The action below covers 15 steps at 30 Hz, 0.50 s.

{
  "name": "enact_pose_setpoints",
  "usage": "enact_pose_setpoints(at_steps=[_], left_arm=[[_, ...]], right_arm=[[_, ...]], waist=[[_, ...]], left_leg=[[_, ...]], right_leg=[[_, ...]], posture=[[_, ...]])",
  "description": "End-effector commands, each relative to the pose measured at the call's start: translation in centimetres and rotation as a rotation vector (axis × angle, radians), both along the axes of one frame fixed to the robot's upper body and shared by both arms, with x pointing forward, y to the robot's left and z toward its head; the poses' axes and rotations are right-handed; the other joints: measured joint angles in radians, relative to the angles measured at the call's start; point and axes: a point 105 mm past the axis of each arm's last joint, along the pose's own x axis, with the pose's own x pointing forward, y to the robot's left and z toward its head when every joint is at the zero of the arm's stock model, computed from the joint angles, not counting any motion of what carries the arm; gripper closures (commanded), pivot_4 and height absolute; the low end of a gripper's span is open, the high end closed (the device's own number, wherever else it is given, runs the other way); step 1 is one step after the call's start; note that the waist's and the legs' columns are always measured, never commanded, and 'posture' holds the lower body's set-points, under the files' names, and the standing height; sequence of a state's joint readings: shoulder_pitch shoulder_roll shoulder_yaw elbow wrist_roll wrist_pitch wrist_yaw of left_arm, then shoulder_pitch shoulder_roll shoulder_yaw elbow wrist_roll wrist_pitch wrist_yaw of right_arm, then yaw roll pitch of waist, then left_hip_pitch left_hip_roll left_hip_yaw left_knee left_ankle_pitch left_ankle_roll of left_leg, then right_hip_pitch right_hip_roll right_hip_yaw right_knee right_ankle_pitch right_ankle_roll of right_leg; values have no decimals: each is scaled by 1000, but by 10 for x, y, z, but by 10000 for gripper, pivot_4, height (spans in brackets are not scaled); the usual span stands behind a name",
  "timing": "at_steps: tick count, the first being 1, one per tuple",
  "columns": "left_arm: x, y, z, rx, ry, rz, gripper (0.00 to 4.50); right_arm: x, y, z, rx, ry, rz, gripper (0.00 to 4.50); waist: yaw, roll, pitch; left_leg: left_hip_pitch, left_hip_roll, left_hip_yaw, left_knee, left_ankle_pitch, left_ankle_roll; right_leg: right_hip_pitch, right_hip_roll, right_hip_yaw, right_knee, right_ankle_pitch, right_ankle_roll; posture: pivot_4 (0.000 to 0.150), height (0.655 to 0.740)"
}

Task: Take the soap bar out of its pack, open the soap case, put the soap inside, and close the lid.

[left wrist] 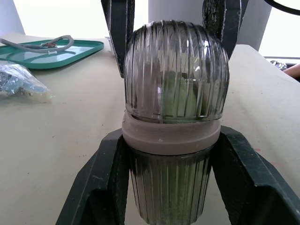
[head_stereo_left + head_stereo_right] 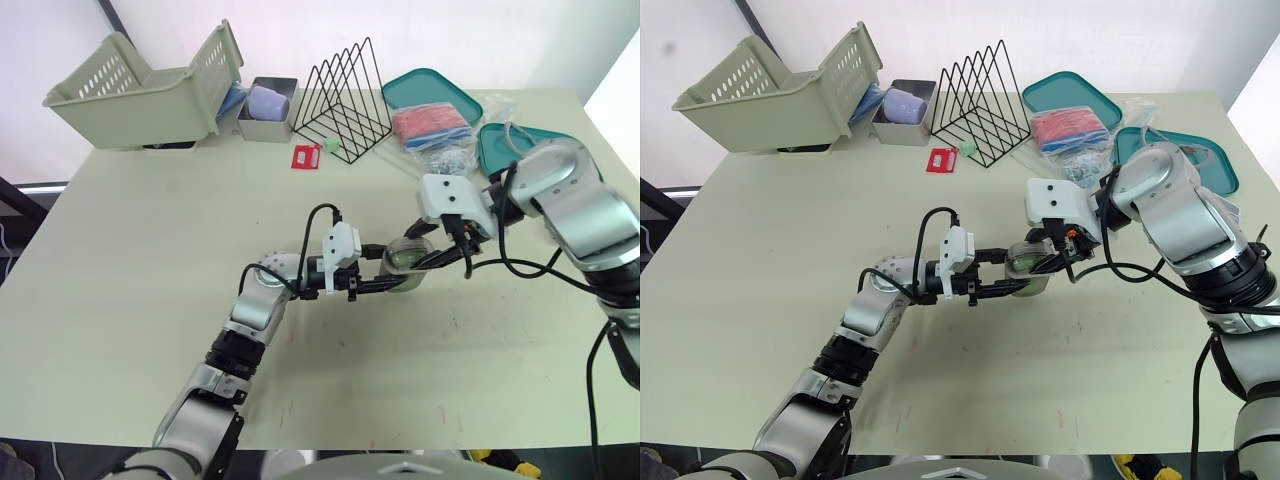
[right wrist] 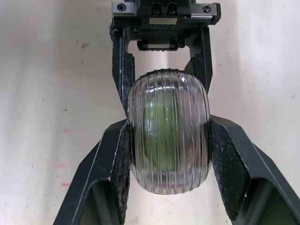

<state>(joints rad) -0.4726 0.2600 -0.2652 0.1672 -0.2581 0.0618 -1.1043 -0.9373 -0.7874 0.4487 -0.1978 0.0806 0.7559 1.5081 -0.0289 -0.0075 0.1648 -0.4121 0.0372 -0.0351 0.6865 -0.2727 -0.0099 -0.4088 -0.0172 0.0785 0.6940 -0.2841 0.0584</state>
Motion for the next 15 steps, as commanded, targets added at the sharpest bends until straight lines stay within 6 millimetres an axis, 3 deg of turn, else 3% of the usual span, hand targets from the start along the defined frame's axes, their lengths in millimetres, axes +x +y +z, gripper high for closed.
enact_pose_setpoints(at_steps=[1,15], left_arm=[[-3,-10,14,-31,-55,-28,24896],[-4,-11,14,-36,-55,-30,24896]], right_arm=[[-10,7,-37,-94,115,5,26853],[-17,5,-55,-217,160,9,26853]], waist=[[-3,0,-1],[-7,-2,-6]], left_leg=[[0,0,0,0,0,0],[16,0,-2,-5,0,0]], right_leg=[[0,0,0,0,0,0],[18,0,-3,-7,-1,-1]], posture=[[1500,7400],[1500,7400]])
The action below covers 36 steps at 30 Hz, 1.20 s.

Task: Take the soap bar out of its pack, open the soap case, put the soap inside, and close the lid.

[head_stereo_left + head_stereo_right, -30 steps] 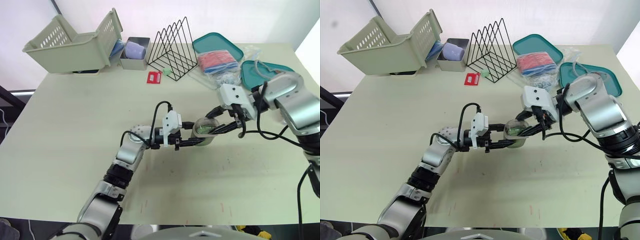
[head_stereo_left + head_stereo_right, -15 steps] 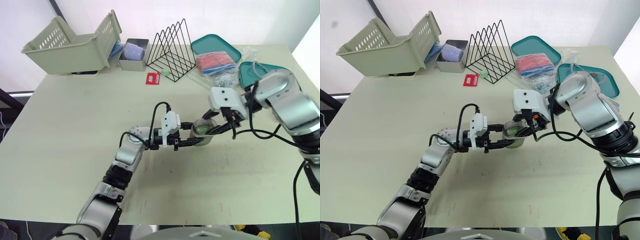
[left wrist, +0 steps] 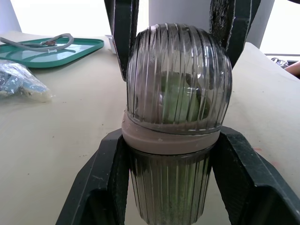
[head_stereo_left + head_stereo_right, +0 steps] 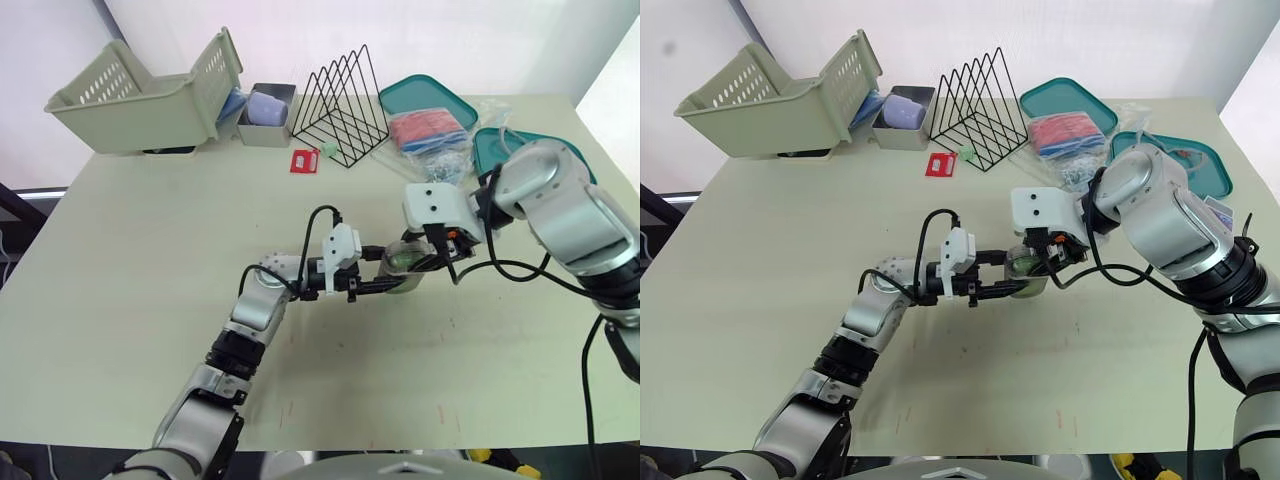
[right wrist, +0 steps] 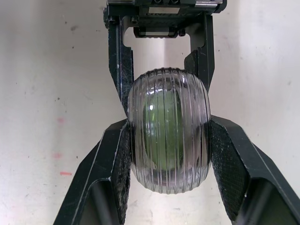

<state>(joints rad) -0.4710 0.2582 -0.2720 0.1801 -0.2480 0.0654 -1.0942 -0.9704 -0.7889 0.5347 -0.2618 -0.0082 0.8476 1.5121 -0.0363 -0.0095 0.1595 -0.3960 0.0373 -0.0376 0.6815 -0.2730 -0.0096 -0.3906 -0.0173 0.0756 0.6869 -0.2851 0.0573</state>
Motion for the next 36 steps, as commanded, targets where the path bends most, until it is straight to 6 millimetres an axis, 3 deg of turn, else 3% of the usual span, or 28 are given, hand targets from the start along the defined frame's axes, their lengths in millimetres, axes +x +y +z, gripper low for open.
enact_pose_setpoints(at_steps=[1,7,16,26,36], left_arm=[[-5,-11,19,-50,-69,-42,24896],[-6,-13,19,-53,-69,-44,24896],[-8,-9,17,-50,-64,-38,24896],[-9,-5,15,-36,-62,-36,24896],[-10,-4,14,-27,-58,-38,24896]], right_arm=[[-13,1,-48,-109,184,24,26853],[-2,5,-42,-100,155,27,26853],[3,16,-17,86,166,14,26853],[6,8,-13,139,137,18,26853],[4,6,6,170,81,40,26853]], waist=[[0,0,-1],[0,0,-1],[-5,0,-1],[-7,0,-1],[-7,1,1]], left_leg=[[0,0,0,0,0,0],[2,0,-4,0,0,0],[5,0,-8,-1,0,0],[5,0,-8,-2,0,0],[4,0,-9,-4,0,0]], right_leg=[[0,0,0,0,0,0],[6,0,-4,-5,0,0],[11,0,-7,-8,0,0],[11,0,-8,-8,0,0],[10,0,-8,-9,0,-1]], posture=[[1500,7400],[1500,7400],[1500,7400],[1500,7400],[1500,7400]])
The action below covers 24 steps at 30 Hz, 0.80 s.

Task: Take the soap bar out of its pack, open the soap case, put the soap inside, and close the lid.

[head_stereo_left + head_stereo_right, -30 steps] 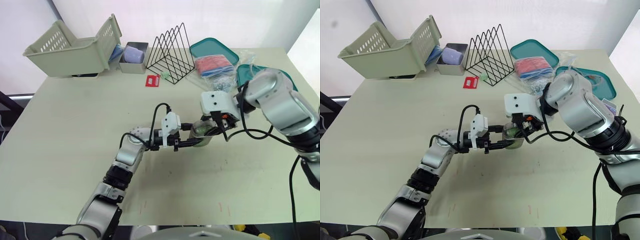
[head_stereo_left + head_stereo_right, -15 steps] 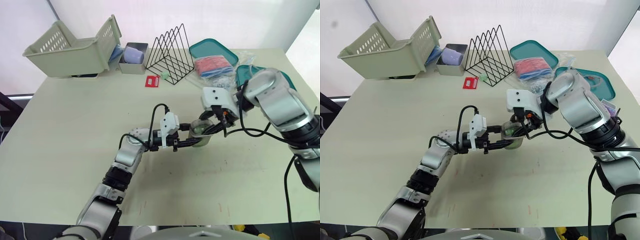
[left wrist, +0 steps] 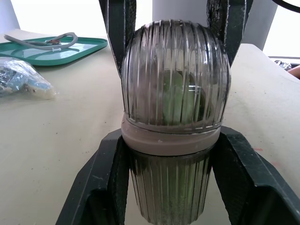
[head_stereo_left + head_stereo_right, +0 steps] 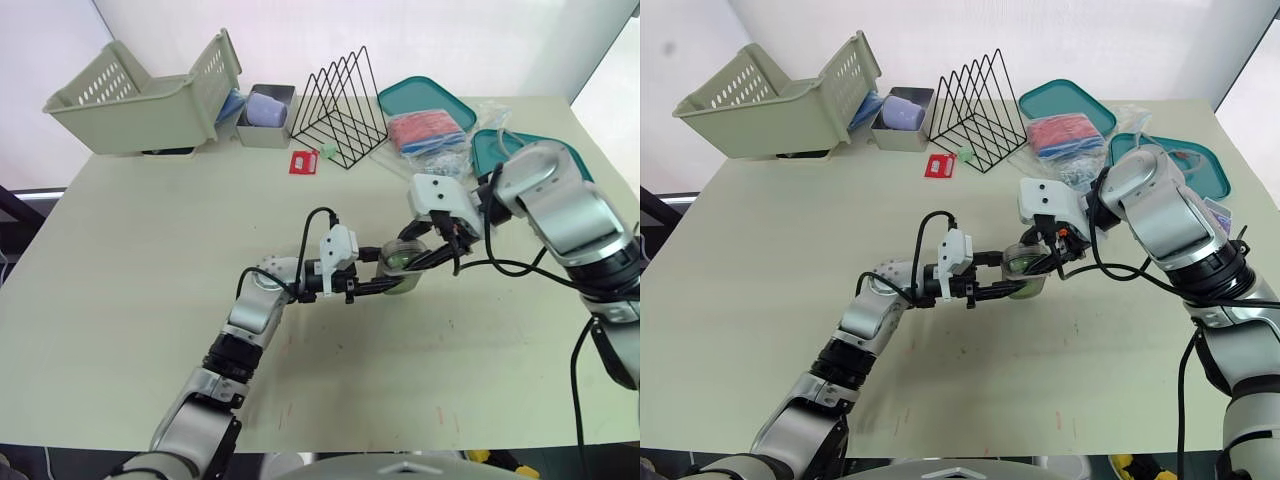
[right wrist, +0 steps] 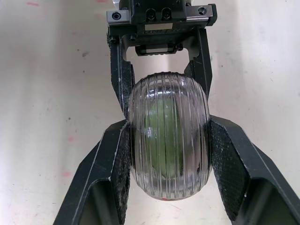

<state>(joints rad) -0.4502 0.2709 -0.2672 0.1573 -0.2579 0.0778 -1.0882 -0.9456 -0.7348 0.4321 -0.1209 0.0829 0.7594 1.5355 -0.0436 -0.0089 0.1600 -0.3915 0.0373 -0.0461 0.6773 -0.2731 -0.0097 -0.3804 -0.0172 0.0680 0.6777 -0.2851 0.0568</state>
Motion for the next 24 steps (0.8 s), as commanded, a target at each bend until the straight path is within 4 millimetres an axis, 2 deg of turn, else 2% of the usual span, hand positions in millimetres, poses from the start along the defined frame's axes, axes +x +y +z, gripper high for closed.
enact_pose_setpoints(at_steps=[1,17,24], left_arm=[[-8,-8,16,-23,-69,-51,24896],[-10,-10,16,-20,-67,-59,24896],[-9,-8,15,-14,-63,-55,24896]], right_arm=[[-4,5,2,15,-8,23,26853],[-3,0,3,37,34,-28,26853],[-2,-1,9,19,-29,7,26853]], waist=[[0,1,1],[3,3,3],[3,3,3]], left_leg=[[0,0,0,0,0,0],[-4,0,0,-1,0,0],[-4,0,0,-1,0,0]], right_leg=[[0,0,0,0,0,0],[-4,0,0,-1,0,0],[-4,0,0,-1,0,0]], posture=[[1500,7400],[1500,7400],[1500,7400]])
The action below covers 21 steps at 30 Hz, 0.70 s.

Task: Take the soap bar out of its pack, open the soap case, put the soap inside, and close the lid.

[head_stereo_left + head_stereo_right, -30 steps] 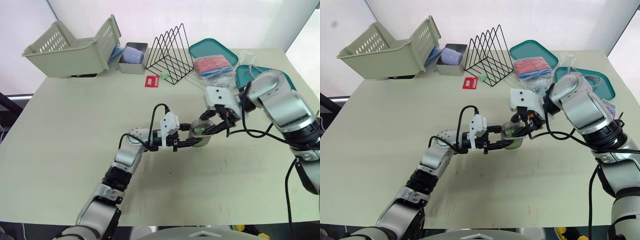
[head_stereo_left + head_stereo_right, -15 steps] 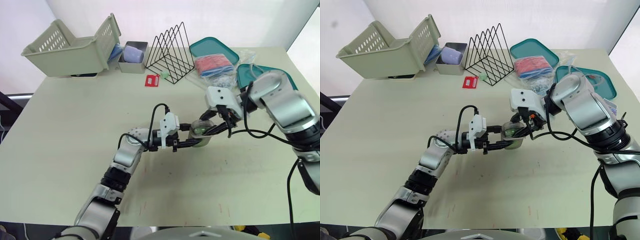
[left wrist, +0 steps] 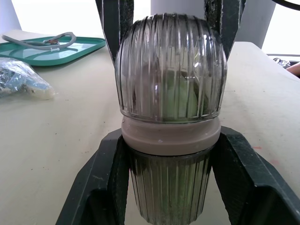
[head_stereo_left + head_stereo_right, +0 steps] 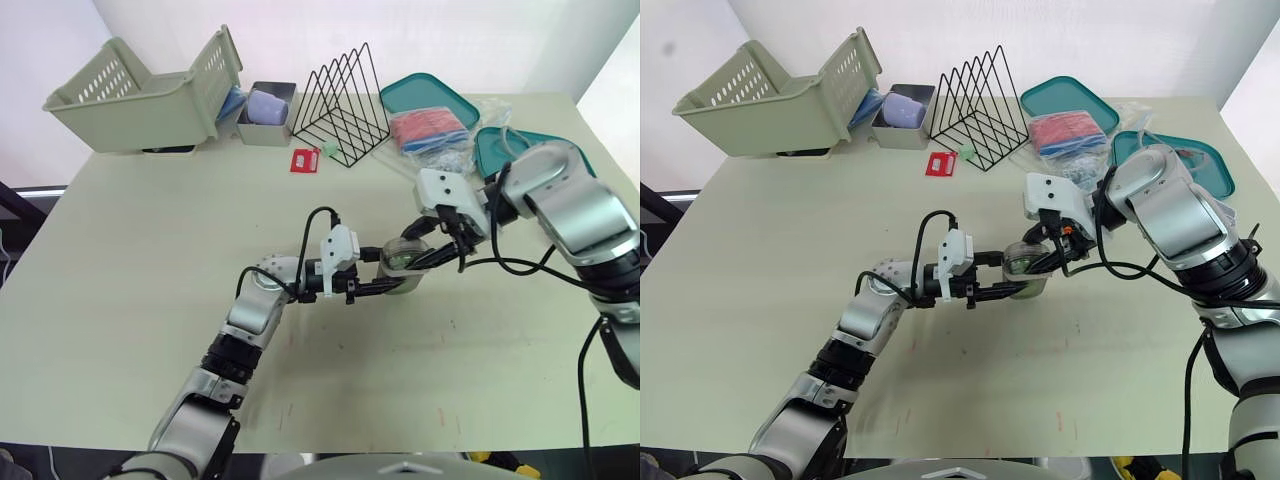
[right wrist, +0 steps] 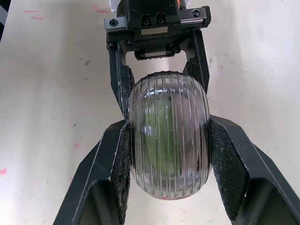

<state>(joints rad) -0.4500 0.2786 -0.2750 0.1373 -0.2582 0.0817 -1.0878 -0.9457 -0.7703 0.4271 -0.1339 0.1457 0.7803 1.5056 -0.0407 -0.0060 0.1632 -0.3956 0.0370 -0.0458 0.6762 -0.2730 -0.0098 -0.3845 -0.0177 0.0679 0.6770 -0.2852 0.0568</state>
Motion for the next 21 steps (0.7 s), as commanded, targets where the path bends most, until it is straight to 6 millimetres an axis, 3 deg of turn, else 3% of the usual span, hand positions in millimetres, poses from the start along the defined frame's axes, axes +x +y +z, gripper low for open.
enact_pose_setpoints(at_steps=[1,9,15,21], left_arm=[[-7,-7,13,-20,-49,-45,24896],[-7,-7,12,-19,-48,-46,24896],[-7,-7,13,-19,-49,-47,24896],[-7,-7,13,-18,-50,-46,24896]], right_arm=[[-1,3,6,-10,-46,31,26853],[-6,2,13,-21,-73,86,26853],[-10,3,18,47,43,45,26853],[-1,-4,16,22,-20,35,26853]], waist=[[0,0,0],[3,1,1],[4,2,3],[6,2,5]], left_leg=[[0,0,0,0,0,0],[-2,0,0,0,0,0],[-2,0,0,0,0,0],[-3,0,0,0,0,0]], right_leg=[[0,0,0,0,0,0],[-2,0,0,0,0,0],[-2,0,0,0,0,0],[-2,-1,0,0,0,0]], posture=[[1500,7400],[1500,7400],[1500,7400],[1500,7400]])
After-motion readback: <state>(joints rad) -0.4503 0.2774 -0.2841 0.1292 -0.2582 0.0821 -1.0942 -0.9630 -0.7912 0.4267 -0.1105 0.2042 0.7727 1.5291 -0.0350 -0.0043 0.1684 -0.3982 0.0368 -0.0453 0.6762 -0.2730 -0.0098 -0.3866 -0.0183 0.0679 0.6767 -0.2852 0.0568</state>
